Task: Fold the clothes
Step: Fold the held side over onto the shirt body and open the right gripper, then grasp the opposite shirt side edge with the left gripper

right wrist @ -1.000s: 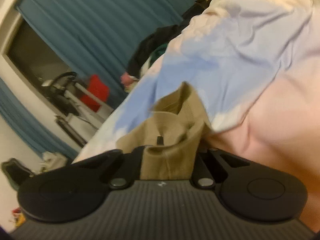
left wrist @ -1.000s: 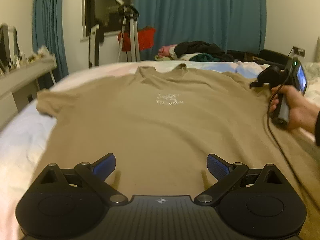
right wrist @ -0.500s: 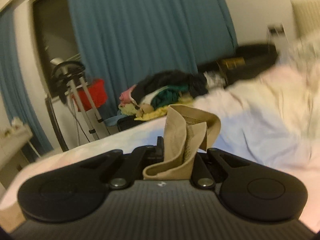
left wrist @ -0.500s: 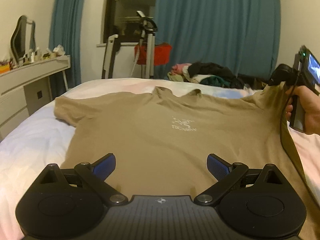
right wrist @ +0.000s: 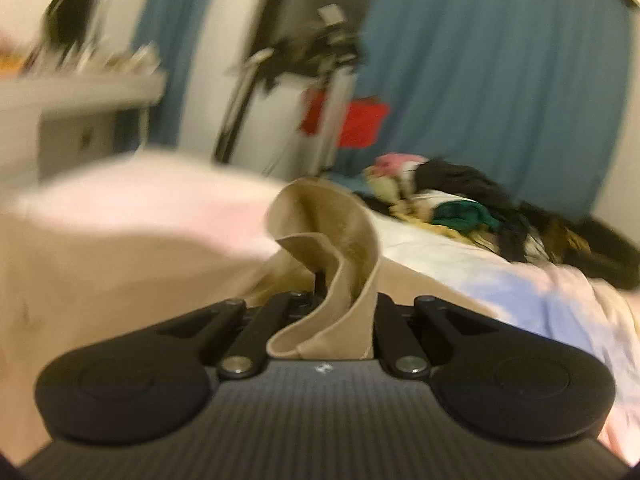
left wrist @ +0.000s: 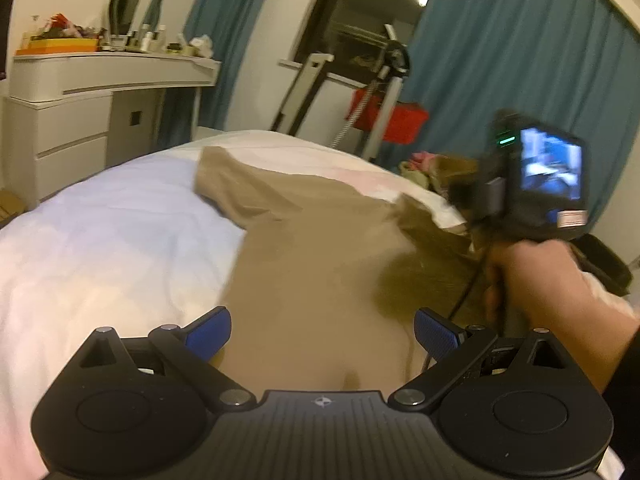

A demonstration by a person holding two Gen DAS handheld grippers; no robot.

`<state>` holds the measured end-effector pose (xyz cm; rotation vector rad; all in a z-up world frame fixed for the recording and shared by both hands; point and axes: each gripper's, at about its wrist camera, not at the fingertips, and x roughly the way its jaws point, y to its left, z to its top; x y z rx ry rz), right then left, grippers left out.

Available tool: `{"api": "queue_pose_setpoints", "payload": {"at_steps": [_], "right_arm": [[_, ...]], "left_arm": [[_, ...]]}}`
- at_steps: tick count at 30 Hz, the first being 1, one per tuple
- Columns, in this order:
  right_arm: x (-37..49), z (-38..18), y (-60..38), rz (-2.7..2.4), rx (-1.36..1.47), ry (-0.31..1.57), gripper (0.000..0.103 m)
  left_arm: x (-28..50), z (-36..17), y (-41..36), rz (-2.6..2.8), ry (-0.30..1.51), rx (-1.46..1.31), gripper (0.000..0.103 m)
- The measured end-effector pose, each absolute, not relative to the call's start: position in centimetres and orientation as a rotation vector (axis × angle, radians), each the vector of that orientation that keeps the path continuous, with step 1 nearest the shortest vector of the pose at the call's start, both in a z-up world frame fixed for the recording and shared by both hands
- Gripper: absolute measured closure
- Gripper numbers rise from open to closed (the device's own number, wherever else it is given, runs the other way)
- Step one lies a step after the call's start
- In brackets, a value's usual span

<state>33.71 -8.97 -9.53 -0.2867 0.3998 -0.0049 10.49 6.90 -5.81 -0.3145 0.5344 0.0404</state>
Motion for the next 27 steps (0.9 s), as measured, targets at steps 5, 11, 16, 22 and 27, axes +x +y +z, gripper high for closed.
{"api": "queue_pose_setpoints", "payload": {"at_steps": [5,11,16,22,27], "right_arm": [[35.1,-11.9,-8.7,0.011,-0.184,0.488,0.096],[33.0,-9.6,-11.7,0.099,-0.026,0.506,0.012],[26.4,-4.7,-15.0,0.156,0.041,0.456,0.012],[13.8,-1.1,-20.5,0.139,0.184,0.443,0.012],[4.4,0.1,-23.3,0.113,0.221,0.419,0.012]], "left_arm": [[11.9,-7.3,6.8,0.049,0.580,-0.309,0.004],[12.5,-8.1,6.5,0.045,0.608,-0.325,0.004],[12.2,-7.8,5.9,0.037,0.604,-0.303,0.004],[10.8,-6.4,4.7,0.035,0.563,-0.215,0.004],[8.3,-3.8,3.8,0.019,0.506,-0.172,0.004]]}}
